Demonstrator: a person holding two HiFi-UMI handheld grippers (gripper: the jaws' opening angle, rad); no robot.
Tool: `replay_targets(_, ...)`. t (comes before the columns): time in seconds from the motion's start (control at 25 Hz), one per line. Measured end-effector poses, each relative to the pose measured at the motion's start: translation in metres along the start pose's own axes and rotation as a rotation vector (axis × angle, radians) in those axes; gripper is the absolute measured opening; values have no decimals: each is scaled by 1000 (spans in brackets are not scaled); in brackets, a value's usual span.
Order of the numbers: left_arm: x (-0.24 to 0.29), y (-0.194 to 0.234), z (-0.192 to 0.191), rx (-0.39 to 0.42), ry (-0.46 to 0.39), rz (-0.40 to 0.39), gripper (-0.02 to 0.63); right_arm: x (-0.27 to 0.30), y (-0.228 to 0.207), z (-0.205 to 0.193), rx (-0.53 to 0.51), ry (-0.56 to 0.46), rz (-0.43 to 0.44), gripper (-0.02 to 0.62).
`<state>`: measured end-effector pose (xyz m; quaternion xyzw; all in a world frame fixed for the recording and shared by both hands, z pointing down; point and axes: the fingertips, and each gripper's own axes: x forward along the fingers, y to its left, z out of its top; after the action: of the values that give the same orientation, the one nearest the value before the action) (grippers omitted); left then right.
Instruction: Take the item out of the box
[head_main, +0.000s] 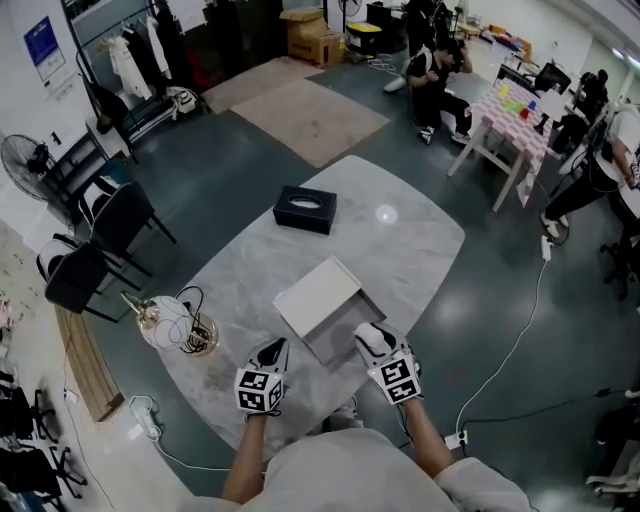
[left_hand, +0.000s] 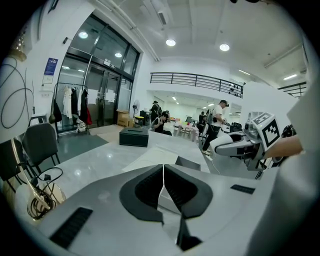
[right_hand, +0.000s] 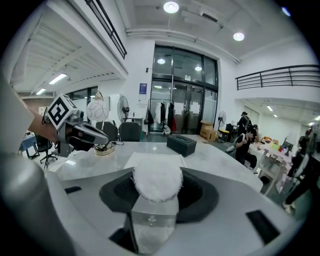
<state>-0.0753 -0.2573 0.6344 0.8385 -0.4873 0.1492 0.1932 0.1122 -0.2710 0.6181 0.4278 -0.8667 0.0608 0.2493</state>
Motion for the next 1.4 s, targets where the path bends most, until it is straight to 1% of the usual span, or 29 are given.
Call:
replay_targets(0.28,-4,-4,17,17,-33,5,18,-12,-10,33,-10,-80,-31,187)
replay_targets(0.72,-8,-1,46,41,-89,31,18,-24,-24,58,-27,-142,-59,186)
replay_targets(0.96,-9,0,56,50,-109,42,18,-26,-30,62,-32,-158,-74,186)
replay_targets(1.4,-11,-3,57,60,-113,42,18,-33,-30,59,-18,-164,-91,184)
